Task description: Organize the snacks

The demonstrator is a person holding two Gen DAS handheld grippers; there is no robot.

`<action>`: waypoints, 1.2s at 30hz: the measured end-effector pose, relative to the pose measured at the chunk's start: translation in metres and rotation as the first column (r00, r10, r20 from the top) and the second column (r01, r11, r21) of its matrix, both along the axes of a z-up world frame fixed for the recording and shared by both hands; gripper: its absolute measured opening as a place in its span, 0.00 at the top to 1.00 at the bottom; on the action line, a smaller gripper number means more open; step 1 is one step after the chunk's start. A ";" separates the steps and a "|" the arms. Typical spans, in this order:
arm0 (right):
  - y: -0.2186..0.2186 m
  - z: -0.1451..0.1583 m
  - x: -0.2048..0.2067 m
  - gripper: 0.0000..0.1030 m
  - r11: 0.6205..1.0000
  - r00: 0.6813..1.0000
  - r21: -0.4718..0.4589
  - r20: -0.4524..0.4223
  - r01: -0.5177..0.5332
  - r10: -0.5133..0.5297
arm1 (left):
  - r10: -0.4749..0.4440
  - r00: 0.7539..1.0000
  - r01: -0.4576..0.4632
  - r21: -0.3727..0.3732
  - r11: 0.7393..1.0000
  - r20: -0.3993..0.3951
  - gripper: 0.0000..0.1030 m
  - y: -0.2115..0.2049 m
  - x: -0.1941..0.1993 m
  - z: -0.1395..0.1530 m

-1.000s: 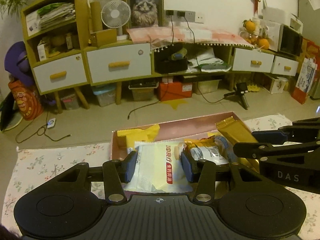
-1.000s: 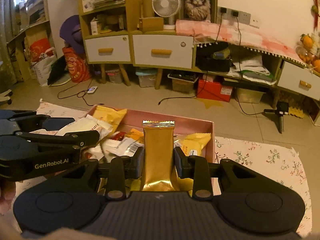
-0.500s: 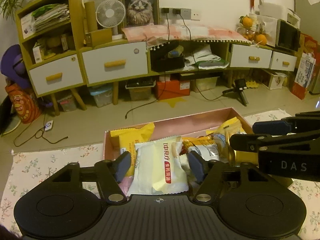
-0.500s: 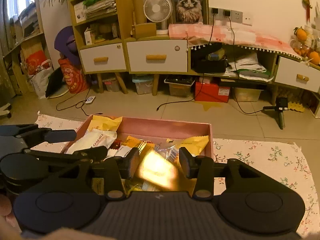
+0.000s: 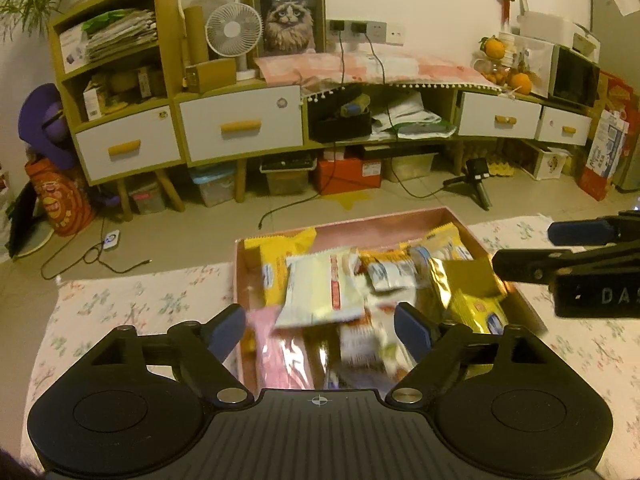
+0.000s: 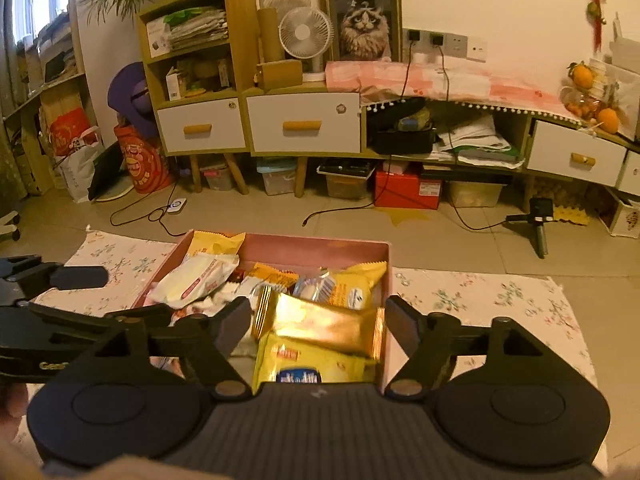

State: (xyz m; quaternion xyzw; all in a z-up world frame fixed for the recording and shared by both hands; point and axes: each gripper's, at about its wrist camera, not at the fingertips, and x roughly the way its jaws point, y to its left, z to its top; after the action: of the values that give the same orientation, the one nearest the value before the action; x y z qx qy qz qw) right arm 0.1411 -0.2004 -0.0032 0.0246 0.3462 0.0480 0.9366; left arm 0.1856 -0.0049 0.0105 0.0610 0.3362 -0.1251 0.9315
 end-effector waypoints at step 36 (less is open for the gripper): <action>0.039 0.000 -0.110 0.03 0.995 0.991 -0.091 -0.124 0.035 -0.046 | 0.149 0.978 -0.141 0.065 0.988 -0.149 0.01 0.021 -0.150 0.003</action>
State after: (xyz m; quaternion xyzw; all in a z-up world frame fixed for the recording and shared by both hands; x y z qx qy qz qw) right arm 0.0312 -0.1617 -0.0028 -0.0069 0.4058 0.0119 0.9139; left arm 0.0359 0.0163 0.0135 0.0519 0.4136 -0.0520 0.9075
